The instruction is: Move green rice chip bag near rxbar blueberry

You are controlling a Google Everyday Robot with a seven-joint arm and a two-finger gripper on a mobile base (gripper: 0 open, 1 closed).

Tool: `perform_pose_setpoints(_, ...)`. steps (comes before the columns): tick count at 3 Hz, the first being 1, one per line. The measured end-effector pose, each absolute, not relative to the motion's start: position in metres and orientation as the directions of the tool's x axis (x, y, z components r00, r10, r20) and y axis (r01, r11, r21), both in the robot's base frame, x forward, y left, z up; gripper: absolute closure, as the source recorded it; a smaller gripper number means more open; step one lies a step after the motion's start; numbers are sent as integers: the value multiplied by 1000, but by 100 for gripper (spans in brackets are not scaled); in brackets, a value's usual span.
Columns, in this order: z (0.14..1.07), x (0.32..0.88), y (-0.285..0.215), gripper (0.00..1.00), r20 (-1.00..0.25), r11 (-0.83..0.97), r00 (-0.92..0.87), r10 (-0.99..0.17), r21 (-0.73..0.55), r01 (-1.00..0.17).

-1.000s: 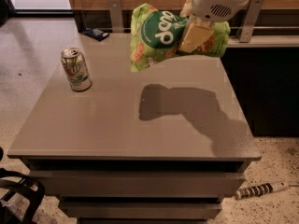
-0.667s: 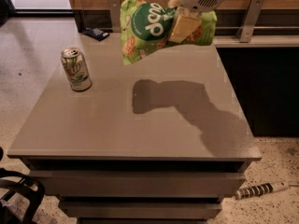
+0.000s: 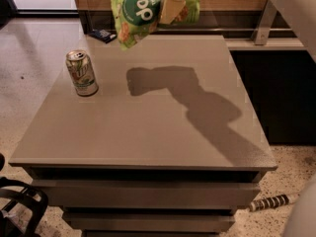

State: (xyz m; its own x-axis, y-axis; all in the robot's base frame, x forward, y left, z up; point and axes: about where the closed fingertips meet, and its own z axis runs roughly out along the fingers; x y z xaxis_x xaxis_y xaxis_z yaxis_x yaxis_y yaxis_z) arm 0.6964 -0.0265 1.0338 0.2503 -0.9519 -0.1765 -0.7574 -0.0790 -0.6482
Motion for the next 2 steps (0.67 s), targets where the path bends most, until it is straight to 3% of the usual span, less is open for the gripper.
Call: perform_pose_setpoints(2, 1009, 782, -10, 100, -145, -52, 199, -969, -670, -740)
